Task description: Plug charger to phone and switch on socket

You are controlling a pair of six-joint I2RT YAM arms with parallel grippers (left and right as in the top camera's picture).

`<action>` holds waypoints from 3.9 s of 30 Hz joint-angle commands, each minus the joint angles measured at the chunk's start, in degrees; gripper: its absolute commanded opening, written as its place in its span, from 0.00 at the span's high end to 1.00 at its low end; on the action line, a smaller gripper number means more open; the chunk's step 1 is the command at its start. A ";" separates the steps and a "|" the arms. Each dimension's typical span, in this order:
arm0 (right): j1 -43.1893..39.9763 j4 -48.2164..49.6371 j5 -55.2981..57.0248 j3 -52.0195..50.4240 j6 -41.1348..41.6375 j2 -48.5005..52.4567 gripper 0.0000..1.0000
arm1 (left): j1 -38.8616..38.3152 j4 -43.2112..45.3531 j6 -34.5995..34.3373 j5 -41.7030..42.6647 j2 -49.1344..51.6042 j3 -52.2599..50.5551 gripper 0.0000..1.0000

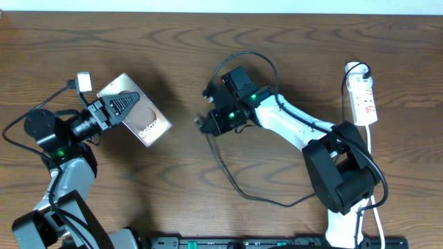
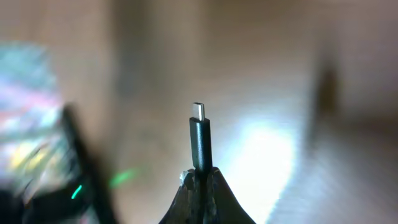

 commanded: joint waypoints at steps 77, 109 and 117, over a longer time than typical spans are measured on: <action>5.42 16.11 -34.23 0.04 -8.24 -0.39 0.99 | 0.13 0.50 -1.97 -0.61 -0.31 0.52 0.93; 4.24 17.09 -33.40 0.04 -6.21 -0.39 0.99 | 0.13 0.50 -1.81 -0.33 -0.31 0.50 0.92; 4.35 19.58 -33.14 0.04 -3.89 -0.39 0.99 | 0.13 0.50 -1.81 1.09 -0.31 0.52 0.92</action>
